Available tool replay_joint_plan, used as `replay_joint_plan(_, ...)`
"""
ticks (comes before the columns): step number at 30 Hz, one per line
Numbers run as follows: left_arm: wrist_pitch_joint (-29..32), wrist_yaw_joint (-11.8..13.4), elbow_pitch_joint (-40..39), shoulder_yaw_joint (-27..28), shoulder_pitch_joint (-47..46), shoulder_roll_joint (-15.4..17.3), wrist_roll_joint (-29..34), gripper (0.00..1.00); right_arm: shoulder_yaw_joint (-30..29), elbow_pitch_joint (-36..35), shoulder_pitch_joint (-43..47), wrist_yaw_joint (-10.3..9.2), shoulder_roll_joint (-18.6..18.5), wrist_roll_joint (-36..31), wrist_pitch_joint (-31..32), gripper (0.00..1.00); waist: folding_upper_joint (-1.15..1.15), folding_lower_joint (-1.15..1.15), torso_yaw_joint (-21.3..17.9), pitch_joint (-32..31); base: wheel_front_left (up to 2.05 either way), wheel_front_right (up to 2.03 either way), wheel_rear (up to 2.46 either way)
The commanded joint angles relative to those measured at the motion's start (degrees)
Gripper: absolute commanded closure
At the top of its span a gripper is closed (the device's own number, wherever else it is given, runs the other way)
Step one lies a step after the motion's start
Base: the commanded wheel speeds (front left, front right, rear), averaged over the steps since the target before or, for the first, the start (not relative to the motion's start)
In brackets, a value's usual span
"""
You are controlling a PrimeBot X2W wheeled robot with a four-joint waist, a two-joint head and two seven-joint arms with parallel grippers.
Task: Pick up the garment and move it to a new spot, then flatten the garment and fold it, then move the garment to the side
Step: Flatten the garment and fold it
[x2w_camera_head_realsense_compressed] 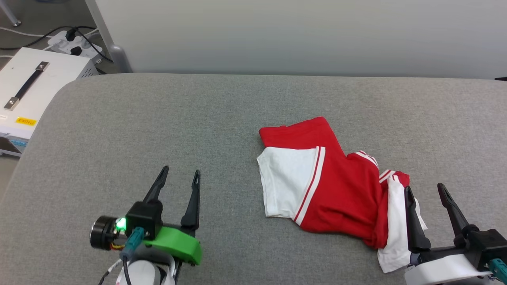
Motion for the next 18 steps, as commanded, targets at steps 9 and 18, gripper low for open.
replay_joint_plan(9, 0.49, -3.88, 5.93, -10.51, -19.14, 6.27, -3.12, 0.00, 0.60, -0.17, -2.53, -0.05, -0.08, -0.57, -0.27, 0.00, 0.00, 0.00, -0.78, 2.44, 0.00, 0.00, 0.00)
replay_joint_plan(18, 13.10, -3.93, 11.19, -35.83, -37.80, 16.07, -20.63, 0.00, 1.17, -0.24, -4.17, -0.05, -0.08, -0.33, -0.27, 0.00, 0.00, 0.00, -3.20, 5.07, 0.00, 0.00, 0.00)
